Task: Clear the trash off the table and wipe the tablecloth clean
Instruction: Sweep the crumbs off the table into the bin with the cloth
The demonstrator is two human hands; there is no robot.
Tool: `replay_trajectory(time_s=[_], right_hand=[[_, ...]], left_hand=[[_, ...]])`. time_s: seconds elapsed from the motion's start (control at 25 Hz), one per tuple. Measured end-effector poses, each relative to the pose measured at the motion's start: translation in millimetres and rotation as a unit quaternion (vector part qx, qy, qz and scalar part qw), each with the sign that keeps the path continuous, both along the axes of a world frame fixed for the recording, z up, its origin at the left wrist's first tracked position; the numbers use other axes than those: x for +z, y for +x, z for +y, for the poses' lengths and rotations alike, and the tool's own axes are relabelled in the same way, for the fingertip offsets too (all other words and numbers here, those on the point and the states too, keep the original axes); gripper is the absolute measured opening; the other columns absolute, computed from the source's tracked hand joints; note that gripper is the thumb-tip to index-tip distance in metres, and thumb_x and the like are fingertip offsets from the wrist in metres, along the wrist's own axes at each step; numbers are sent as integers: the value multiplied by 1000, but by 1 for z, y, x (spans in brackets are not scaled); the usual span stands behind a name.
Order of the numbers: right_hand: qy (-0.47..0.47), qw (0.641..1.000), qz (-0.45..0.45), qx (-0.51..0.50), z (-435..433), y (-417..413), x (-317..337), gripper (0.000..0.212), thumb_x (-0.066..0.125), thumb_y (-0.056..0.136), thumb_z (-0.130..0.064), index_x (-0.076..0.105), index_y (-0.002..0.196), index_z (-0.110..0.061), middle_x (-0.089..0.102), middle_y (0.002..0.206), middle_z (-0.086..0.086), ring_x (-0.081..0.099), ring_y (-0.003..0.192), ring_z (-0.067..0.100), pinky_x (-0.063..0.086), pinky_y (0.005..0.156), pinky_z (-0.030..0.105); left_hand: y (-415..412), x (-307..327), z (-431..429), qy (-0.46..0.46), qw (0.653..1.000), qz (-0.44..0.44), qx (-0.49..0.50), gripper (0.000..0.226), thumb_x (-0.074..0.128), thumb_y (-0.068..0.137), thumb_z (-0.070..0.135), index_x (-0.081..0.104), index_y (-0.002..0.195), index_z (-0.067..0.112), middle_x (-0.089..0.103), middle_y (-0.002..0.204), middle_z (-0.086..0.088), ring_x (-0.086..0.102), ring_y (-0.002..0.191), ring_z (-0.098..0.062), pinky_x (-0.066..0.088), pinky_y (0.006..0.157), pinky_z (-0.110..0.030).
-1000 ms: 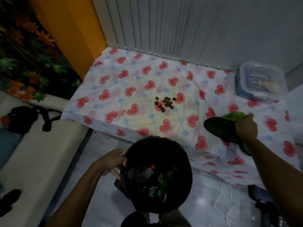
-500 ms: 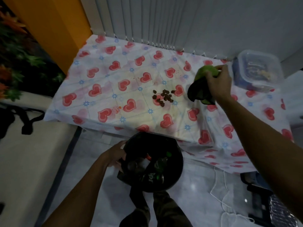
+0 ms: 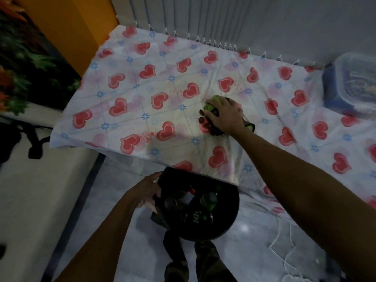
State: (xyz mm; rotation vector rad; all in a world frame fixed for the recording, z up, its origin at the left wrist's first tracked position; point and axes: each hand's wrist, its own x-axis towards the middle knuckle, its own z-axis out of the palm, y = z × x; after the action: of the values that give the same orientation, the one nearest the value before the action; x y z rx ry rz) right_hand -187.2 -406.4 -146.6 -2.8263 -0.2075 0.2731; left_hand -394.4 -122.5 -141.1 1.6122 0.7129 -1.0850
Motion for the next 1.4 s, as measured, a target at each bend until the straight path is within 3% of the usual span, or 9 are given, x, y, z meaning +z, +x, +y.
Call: replay_trajectory(time_s=[0.12, 0.28, 0.52, 0.68, 0.8, 1.04, 1.24, 1.4], right_hand=[[12, 999, -32, 41, 11, -6, 2, 53, 43, 90, -62, 50, 137, -39, 50, 147, -3, 43, 136, 30, 39, 107, 58], [76, 988, -39, 127, 18, -18, 15, 47, 50, 90, -40, 64, 131, -22, 63, 134, 2, 55, 125, 23, 44, 106, 40], [48, 984, -46, 163, 24, -81, 13, 35, 46, 90, -36, 66, 118, -33, 65, 127, -9, 59, 111, 21, 50, 90, 44], [27, 986, -39, 161, 31, -140, 12, 44, 47, 83, -33, 62, 125, -33, 63, 129, -9, 58, 107, 24, 50, 84, 43], [30, 983, -58, 173, 37, -190, 11, 44, 47, 86, -33, 61, 127, -31, 61, 133, -6, 57, 108, 26, 45, 84, 44], [97, 965, -29, 242, 43, -258, -13, 35, 45, 98, -30, 66, 124, -22, 60, 138, 1, 59, 112, 28, 47, 90, 40], [141, 971, -34, 192, 40, -274, -5, 39, 49, 90, -17, 67, 124, -20, 61, 136, 1, 51, 112, 19, 43, 94, 29], [167, 980, -19, 110, 38, -275, 0, 43, 51, 86, -11, 66, 124, -22, 59, 137, -4, 58, 115, 19, 45, 97, 28]], left_hand=[[2, 3, -1, -1, 1000, 0, -3, 71, 46, 87, -15, 55, 136, 36, 74, 105, -16, 73, 67, -30, 61, 63, -56], [2, 6, 1, -6, 1000, 11, -16, 71, 48, 86, -17, 55, 132, 36, 74, 105, -16, 74, 67, -35, 61, 57, -59], [-2, 6, -1, -6, 999, 17, -37, 76, 45, 84, -18, 52, 136, 36, 72, 111, -17, 72, 77, -42, 61, 57, -57], [-2, 6, -11, -11, 998, 20, -52, 82, 44, 83, -21, 50, 142, 35, 65, 115, -13, 67, 89, -47, 61, 60, -59], [-2, 7, -18, -5, 998, 19, -55, 86, 44, 82, -21, 49, 146, 36, 62, 130, -18, 66, 94, -51, 58, 70, -68], [-6, 6, -23, -9, 999, 12, -43, 84, 46, 84, -17, 48, 148, 38, 68, 120, -18, 67, 97, -48, 58, 75, -68], [-14, 6, -22, -8, 999, 3, -46, 74, 48, 89, -10, 50, 146, 37, 69, 115, -23, 69, 90, -43, 60, 73, -63], [-22, 1, -16, -5, 999, 9, -47, 75, 47, 88, -13, 50, 145, 35, 69, 115, -22, 69, 89, -45, 61, 68, -62]])
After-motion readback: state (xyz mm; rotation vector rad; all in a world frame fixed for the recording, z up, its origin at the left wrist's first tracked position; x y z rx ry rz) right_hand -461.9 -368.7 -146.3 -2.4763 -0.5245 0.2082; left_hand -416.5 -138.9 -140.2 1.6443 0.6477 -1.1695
